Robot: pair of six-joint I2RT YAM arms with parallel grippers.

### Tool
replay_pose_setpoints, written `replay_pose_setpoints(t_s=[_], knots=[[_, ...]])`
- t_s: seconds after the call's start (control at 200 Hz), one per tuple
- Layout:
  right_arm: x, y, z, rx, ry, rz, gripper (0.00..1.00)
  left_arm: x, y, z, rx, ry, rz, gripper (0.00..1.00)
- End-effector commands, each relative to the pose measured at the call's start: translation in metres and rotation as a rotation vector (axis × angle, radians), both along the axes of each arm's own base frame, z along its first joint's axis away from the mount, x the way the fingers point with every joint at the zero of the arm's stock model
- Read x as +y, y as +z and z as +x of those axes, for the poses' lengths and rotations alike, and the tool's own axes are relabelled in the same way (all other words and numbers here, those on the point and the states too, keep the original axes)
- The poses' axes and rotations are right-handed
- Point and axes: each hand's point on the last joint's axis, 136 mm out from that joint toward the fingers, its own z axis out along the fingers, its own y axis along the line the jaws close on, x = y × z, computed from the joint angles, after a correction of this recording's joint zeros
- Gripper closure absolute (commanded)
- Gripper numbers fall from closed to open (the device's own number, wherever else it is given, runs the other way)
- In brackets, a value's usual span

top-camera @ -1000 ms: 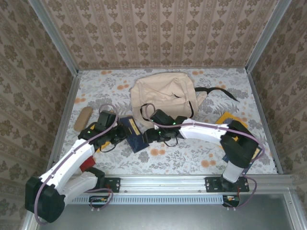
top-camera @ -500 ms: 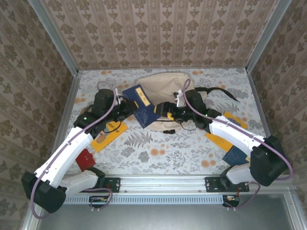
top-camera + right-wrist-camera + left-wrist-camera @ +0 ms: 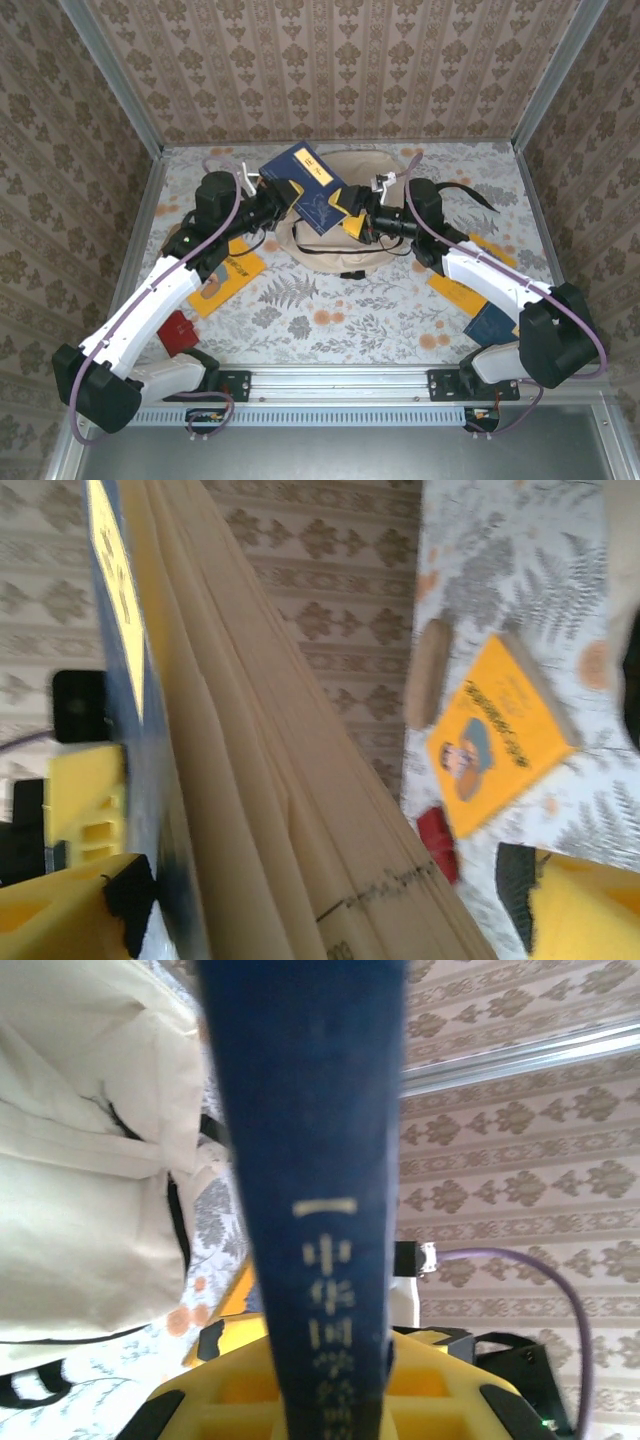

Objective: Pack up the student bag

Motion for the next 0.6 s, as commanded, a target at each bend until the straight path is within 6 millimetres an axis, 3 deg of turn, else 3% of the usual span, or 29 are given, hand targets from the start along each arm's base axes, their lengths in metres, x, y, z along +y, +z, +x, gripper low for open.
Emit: replay_pose_setpoints(t_s=[0.0,0.26,0.375,0.595], knots=[[-0.002,0.046,-0.008,-0.030,-0.018,0.205,0.13,-0.007,0.034,0.001,-0.052,-0.012,-0.118,1.00],[-0.013,0.063,-0.015,-0.028,-0.130,0.272,0.38,-0.008,0.031,0.004,-0.041,-0.016,-0.141,1.00],[-0.018,0.066,-0.017,-0.029,-0.160,0.271,0.54,-0.011,0.026,0.006,-0.024,-0.028,-0.163,1.00],[-0.018,0.070,-0.012,-0.041,-0.176,0.246,0.65,-0.014,0.010,0.005,0.020,-0.039,-0.175,0.99]])
